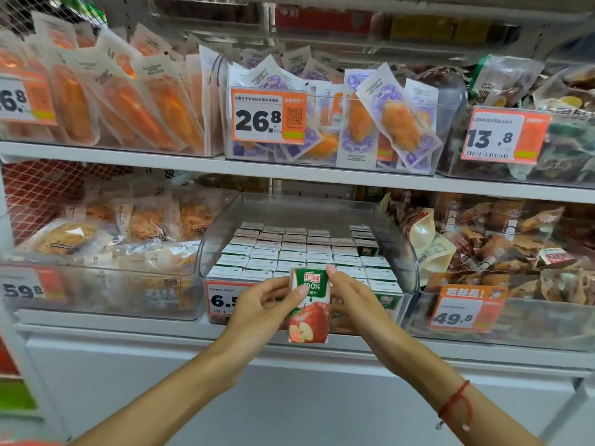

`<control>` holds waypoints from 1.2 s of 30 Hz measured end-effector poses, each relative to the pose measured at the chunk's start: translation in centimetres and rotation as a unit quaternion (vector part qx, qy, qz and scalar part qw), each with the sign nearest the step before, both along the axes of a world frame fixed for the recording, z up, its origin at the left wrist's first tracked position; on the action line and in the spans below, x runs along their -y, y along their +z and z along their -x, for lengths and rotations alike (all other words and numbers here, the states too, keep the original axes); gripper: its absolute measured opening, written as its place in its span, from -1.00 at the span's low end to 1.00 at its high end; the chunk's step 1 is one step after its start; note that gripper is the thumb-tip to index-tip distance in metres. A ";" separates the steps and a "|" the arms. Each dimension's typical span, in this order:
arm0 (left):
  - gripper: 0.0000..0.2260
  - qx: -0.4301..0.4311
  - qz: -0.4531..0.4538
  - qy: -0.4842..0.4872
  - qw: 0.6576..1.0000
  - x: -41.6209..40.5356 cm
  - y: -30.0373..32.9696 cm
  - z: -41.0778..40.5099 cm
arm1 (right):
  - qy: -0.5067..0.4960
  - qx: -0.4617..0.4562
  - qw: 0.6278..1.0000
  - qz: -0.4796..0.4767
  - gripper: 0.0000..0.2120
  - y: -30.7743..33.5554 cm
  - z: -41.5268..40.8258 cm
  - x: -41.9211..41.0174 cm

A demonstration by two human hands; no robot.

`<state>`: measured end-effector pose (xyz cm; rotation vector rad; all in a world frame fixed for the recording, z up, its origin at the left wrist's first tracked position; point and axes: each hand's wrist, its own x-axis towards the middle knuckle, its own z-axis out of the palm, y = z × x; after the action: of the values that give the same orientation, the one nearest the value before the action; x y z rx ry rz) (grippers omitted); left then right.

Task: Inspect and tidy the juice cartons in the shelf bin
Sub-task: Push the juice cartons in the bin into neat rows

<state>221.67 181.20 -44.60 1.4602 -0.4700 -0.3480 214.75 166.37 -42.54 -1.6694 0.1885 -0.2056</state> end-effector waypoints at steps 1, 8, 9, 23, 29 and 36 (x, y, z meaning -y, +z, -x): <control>-0.71 0.000 -0.003 0.001 1.000 0.1 -0.1 -0.1 | 0.001 -0.001 1.000 -0.001 -0.68 0.0 0.0 0.0; -0.83 -0.024 0.032 0.028 0.999 0.2 0.3 0.0 | 0.052 0.003 0.998 0.021 -0.75 0.0 0.4 0.7; -0.84 -0.030 0.042 0.037 0.998 0.2 0.5 -0.1 | 0.070 0.000 0.997 0.028 -0.72 0.1 0.5 0.9; -0.93 0.042 0.025 0.066 0.997 -0.4 0.3 -0.1 | -0.035 0.070 0.983 0.167 -0.55 -0.4 0.7 -0.1; -0.93 -0.011 0.026 0.035 0.999 -0.7 0.5 -0.2 | -0.027 0.109 0.961 0.252 -0.57 -0.6 0.9 -0.9; -0.64 -0.021 0.066 -0.028 0.997 -1.0 1.2 0.0 | 0.052 -0.011 0.999 0.007 -0.52 0.3 1.1 0.5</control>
<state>221.69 182.24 -43.37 1.3100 -0.4920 -0.3853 213.69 165.82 -42.23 -1.6904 0.1165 -0.1103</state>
